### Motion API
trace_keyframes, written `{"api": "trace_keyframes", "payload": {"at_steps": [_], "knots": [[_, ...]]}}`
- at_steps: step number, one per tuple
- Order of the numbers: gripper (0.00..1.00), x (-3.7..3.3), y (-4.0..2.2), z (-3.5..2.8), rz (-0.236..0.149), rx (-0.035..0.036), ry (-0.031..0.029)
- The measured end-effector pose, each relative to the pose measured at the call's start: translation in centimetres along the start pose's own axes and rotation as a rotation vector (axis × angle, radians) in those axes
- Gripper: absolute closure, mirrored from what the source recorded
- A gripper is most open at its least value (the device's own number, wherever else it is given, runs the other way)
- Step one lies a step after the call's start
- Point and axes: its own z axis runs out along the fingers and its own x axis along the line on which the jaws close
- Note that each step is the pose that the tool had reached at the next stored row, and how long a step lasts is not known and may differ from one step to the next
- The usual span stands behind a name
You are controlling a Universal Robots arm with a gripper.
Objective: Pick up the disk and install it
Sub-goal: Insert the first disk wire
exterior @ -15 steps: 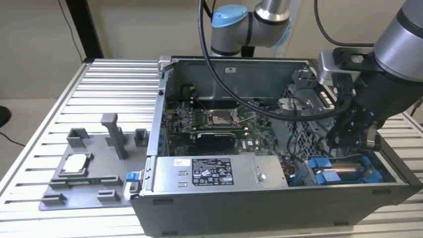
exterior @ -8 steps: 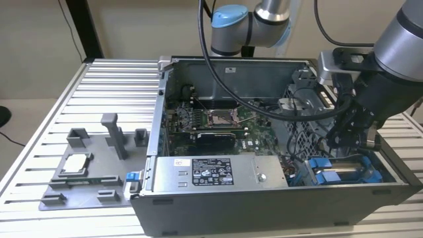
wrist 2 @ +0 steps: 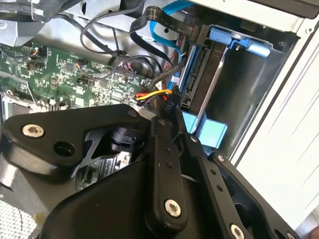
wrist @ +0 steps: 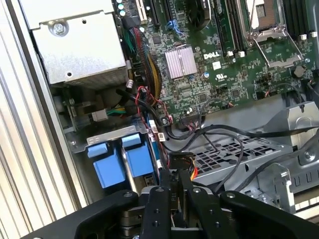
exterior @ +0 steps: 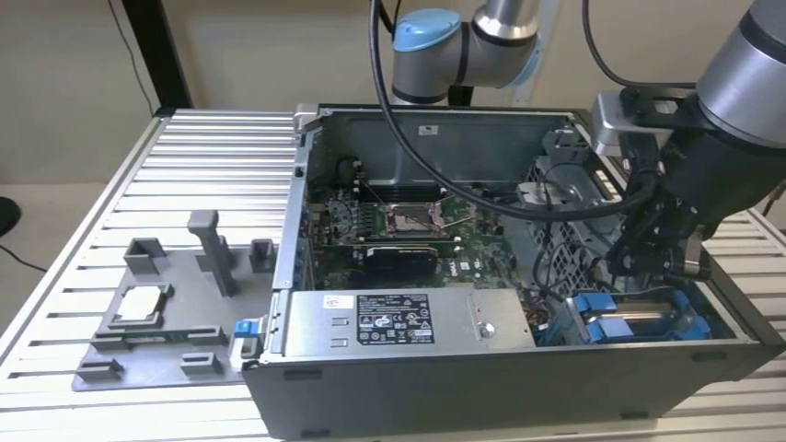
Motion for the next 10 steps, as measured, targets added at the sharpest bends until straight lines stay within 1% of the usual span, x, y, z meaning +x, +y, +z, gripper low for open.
{"api": "trace_keyframes", "payload": {"at_steps": [8,9,10], "knots": [[1.00,0.00,0.00,0.00,0.000,0.0001,0.0004],[1.00,-0.01,0.00,0.00,0.000,0.0004,0.0015],[1.00,-0.02,0.00,0.00,0.000,0.0014,0.0059]]}}
